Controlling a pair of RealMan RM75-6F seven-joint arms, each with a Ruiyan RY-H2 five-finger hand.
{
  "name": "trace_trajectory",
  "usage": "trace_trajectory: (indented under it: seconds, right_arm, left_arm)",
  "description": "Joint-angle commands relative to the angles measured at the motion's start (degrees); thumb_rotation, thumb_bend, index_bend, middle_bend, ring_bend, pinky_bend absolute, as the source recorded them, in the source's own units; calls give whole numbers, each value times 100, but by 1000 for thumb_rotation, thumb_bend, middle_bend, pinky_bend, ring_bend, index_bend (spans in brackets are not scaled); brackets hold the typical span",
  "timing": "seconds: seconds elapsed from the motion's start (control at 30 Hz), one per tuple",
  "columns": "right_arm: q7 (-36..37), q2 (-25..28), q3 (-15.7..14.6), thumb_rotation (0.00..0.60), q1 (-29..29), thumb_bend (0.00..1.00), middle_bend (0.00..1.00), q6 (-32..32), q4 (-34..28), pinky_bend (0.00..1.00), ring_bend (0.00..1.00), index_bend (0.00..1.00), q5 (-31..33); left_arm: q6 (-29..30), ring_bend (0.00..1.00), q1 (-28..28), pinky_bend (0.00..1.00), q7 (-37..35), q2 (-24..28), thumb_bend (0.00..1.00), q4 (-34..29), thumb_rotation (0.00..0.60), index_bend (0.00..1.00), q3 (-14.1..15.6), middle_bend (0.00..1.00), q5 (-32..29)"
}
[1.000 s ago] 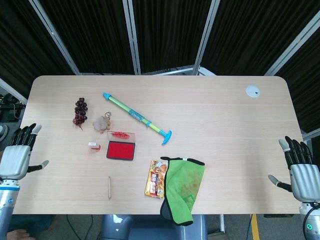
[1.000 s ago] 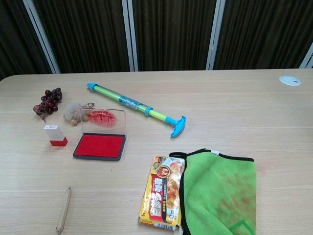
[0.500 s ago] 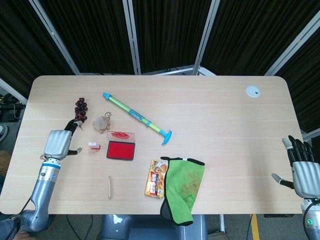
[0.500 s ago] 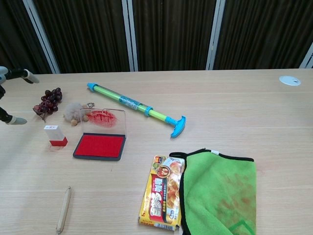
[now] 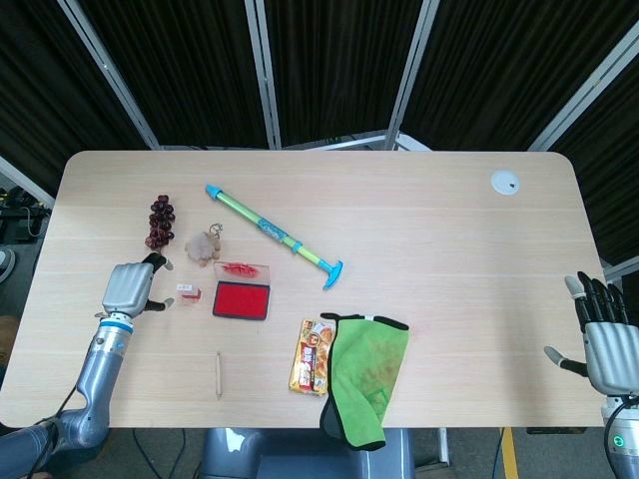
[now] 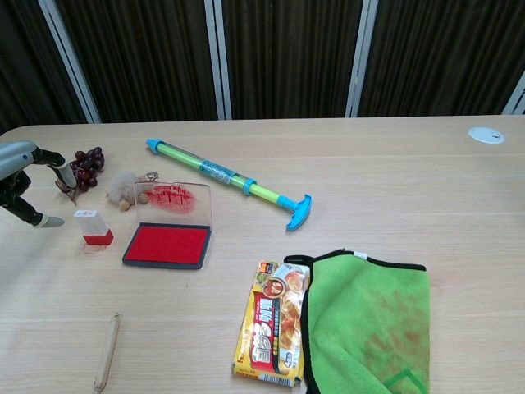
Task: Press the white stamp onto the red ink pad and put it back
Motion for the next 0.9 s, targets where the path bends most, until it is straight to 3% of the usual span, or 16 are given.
trace_trajectory:
  seconds: [0.03, 0.17, 0.9]
  right_arm:
    - [-17, -14, -1, 600, 10, 0, 0, -23, 9, 0, 0, 0, 14]
    - [-37, -32, 5, 600, 22, 0, 0, -57, 33, 0, 0, 0, 46]
    - [-76, -71, 23, 600, 54, 0, 0, -171, 101, 0, 0, 0, 169]
  left_arm:
    - [-67, 850, -56, 963, -27, -59, 150, 51, 600, 373, -17, 319, -65]
    - [-116, 850, -134, 963, 29, -133, 202, 83, 600, 373, -48, 355, -178]
    - [-225, 850, -330, 963, 51, -473, 253, 462, 600, 451, 49, 436, -293]
